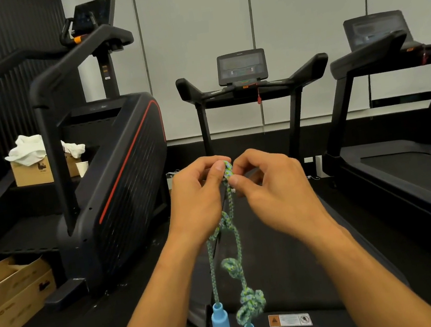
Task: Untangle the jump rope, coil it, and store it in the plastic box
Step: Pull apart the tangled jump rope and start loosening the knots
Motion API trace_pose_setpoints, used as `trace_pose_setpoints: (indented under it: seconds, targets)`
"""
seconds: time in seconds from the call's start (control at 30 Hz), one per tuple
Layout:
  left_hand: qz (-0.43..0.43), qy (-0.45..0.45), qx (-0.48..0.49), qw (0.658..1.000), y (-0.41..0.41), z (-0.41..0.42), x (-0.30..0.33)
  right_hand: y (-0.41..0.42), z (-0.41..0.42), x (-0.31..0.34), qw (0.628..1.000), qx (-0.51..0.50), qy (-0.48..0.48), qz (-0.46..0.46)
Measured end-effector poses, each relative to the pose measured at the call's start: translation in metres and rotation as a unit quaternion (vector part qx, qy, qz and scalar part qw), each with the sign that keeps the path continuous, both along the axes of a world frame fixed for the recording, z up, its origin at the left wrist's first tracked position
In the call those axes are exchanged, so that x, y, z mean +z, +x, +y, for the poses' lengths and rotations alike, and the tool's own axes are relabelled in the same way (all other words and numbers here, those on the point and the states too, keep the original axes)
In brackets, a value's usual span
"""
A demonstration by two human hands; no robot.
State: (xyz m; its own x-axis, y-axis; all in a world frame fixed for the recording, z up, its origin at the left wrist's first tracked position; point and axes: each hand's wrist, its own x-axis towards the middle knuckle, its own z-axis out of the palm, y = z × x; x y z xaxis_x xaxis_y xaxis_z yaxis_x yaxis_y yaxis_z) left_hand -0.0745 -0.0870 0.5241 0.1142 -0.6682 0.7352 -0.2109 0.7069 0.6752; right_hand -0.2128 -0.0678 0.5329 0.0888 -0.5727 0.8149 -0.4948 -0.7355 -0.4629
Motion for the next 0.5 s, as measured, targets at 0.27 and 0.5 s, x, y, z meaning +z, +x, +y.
trace_pose_setpoints:
  seconds: [0.27,0.5]
  targets:
    - [-0.005,-0.007,0.003,1.0,-0.005,0.004,0.004,-0.015,-0.009,0.001,0.994,0.104,0.041,-0.015]
    - [-0.008,0.004,0.01,1.0,-0.011,0.003,0.003,-0.027,-0.008,0.001,0.989,0.135,0.052,0.001]
